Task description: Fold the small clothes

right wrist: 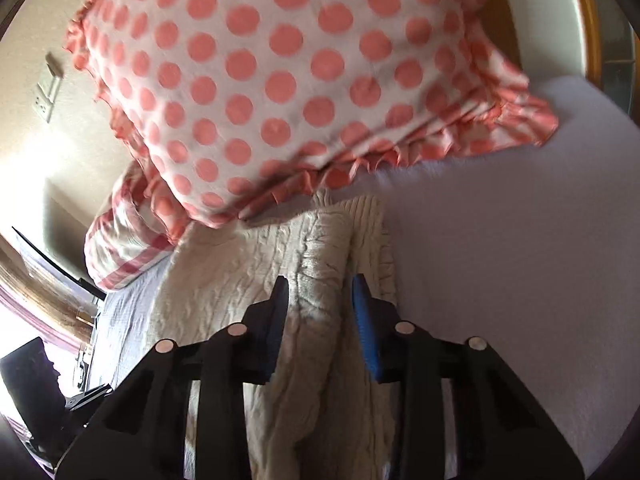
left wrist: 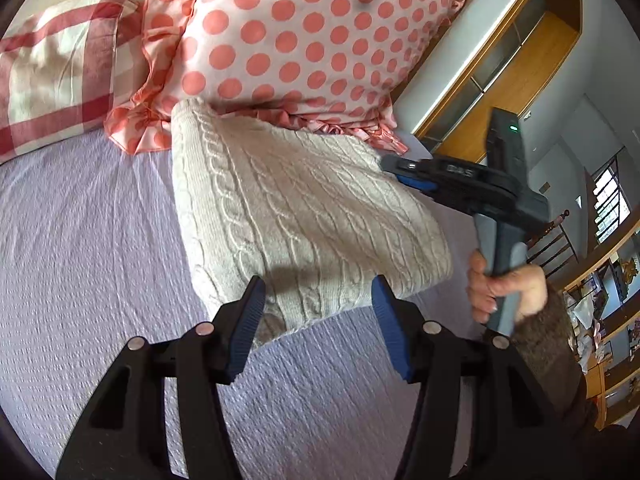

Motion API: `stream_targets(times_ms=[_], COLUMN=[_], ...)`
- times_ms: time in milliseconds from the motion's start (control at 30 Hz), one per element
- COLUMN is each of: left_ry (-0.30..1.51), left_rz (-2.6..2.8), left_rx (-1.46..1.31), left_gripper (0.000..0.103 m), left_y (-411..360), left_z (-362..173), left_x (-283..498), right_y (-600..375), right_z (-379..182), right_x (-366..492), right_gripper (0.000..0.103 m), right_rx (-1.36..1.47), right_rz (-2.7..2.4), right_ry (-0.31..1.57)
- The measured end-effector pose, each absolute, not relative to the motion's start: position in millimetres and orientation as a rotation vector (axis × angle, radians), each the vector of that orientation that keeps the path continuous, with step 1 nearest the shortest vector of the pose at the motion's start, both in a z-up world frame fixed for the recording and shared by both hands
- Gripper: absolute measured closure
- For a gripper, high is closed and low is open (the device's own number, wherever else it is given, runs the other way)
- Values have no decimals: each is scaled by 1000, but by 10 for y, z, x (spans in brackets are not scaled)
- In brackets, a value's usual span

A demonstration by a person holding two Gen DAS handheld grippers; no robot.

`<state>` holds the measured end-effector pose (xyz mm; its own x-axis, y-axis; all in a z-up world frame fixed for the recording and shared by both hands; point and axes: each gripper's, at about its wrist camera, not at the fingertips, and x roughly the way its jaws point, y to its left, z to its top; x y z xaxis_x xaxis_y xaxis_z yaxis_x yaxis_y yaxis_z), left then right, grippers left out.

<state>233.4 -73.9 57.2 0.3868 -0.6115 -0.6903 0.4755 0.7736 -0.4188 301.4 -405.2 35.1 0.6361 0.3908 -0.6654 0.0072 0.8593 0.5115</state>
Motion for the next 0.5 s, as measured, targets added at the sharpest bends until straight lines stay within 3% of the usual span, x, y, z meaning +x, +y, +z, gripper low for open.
stream_targets(times_ms=[33, 67, 267, 333, 367, 400, 433, 467, 500], left_ry=[946, 945, 921, 915, 914, 918, 927, 943, 969], left_rz=[-699, -700, -684, -657, -642, -614, -599, -587, -580], left_rx=[-163, -164, -199, -225, -236, -257, -280, -315, -375], left_gripper=[47, 47, 47, 42, 38, 37, 37, 37, 37], left_y=[-735, -728, -643, -553, -506, -439, -396, -345, -286], left_z=[572, 579, 638, 657, 654, 636, 616, 579, 521], left_x=[2341, 2348, 2386, 2431, 2466, 2532, 2585, 2661, 2770], right_y=[-4009, -3971, -4094, -4108, -4126, -4158, -4189, -4229, -4256], right_z=[337, 339, 303, 267, 300, 353, 381, 407, 417], right_x=[3043, 3050, 3194, 3187, 3139, 3072, 3031, 2991, 2961], right_gripper=[79, 90, 94, 91, 86, 62, 45, 14, 8], right_rx=[495, 475, 418, 408, 430, 469, 497, 526, 549], right_rz=[239, 248, 115, 112, 136, 167, 182, 199, 207], right_ry=[863, 857, 860, 885, 875, 868, 863, 856, 856])
